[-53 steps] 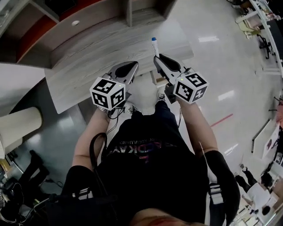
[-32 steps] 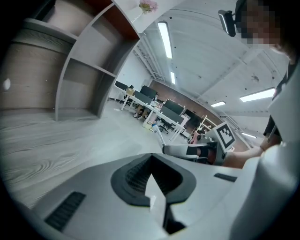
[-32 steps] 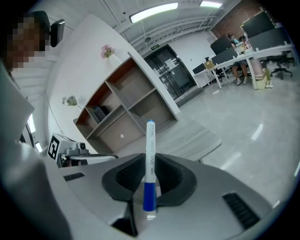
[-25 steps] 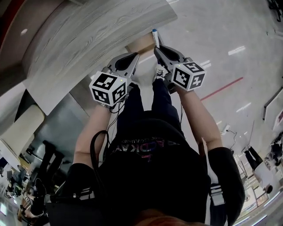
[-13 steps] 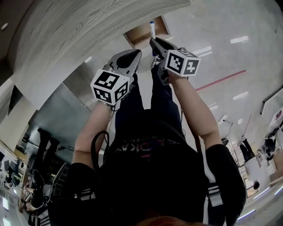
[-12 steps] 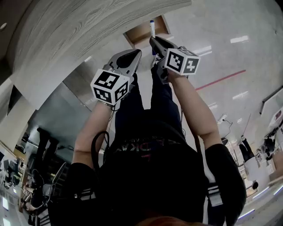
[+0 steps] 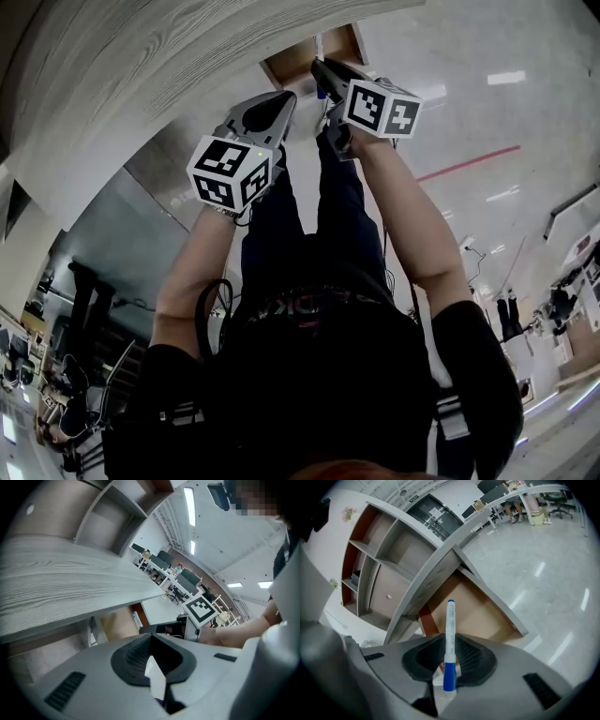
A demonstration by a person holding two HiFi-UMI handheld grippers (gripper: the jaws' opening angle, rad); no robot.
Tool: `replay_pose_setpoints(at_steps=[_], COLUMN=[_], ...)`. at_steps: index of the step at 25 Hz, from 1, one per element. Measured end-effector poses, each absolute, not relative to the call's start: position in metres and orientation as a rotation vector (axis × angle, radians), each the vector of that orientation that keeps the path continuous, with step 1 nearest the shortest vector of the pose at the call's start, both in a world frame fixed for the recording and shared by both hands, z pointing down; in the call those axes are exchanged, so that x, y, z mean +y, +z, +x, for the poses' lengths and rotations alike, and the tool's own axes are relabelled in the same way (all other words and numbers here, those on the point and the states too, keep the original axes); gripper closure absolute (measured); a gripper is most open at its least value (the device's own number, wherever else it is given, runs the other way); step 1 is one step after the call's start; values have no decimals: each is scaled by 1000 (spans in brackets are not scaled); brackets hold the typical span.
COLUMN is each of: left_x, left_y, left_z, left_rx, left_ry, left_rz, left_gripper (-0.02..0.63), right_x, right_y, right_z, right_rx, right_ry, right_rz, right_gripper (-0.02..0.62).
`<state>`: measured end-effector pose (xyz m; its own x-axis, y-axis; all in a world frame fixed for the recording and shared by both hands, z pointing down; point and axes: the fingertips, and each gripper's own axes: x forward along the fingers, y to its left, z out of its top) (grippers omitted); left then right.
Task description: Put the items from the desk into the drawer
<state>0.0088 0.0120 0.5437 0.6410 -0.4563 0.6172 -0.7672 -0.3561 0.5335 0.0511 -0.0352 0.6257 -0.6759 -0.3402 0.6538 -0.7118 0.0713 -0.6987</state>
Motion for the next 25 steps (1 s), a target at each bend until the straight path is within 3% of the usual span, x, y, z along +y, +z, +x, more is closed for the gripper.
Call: replay_pose_setpoints(at_steps=[21, 25], left_x=[12, 10], left_y=[553, 548], left_z=[37, 33], left_rx=[-974, -984], left_ry=[432, 425], left_rz=[1971, 1978], left_gripper=[595, 595], right_x=[-48, -48], right_y=[637, 628], right_z=[76, 72], right_rx=[-2027, -2061], right_ry=[1657, 1615], right_rz=[1070, 1044], right_gripper=[508, 571])
